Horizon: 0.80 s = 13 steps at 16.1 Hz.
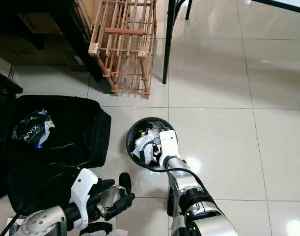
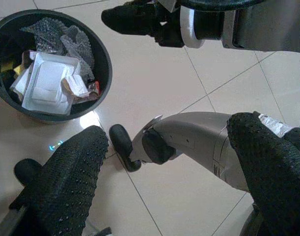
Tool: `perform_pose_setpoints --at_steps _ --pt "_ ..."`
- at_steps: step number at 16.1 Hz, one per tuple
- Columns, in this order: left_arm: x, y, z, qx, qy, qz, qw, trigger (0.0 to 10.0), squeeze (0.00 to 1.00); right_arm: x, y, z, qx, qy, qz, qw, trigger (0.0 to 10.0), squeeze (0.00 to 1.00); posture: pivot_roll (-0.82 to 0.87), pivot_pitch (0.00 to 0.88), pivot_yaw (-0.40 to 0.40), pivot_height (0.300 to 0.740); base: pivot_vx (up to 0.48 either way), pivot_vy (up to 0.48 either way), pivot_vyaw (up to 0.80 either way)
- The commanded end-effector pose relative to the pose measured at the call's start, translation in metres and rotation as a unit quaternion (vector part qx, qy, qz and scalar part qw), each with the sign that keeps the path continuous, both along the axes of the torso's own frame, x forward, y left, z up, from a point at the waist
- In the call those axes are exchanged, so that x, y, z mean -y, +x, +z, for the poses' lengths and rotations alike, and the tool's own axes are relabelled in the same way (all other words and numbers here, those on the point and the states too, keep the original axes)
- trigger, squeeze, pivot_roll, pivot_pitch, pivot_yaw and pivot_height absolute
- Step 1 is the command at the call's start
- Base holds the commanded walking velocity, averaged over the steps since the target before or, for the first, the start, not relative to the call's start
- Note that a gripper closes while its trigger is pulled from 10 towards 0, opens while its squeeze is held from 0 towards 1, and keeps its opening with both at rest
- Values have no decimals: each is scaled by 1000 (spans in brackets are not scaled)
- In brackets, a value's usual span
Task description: Picking trash to rubbish bin
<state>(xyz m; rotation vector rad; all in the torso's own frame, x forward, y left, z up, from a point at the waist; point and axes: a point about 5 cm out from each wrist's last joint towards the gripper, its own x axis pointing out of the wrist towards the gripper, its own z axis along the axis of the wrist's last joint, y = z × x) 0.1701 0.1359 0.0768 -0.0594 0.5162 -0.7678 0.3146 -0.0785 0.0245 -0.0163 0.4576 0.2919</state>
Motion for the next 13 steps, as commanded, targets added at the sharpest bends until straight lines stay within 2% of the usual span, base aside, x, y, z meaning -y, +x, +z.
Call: perform_pose_setpoints --at_steps 1,3,7,11,13 --pt "0 -6 -8 -20 7 0 1000 10000 0 1 -8 -10 -19 -1 -1 1000 10000 1000 180 468 33 740 0 0 0" --pt "0 -4 -8 -18 6 -1 1000 10000 0 3 -6 -9 -15 -3 -4 1000 10000 1000 178 462 32 740 0 0 0" --pt "3 8 -9 -3 8 -2 1000 10000 0 18 1 -1 17 -23 -28 999 10000 1000 166 397 32 740 0 0 0" --pt "5 29 -7 27 9 11 1000 10000 0 34 5 10 68 -41 -51 996 10000 1000 140 319 41 740 0 0 0" --pt "8 44 -5 46 12 23 999 10000 0 43 4 17 97 -43 -72 992 10000 1000 124 264 41 740 0 0 0"
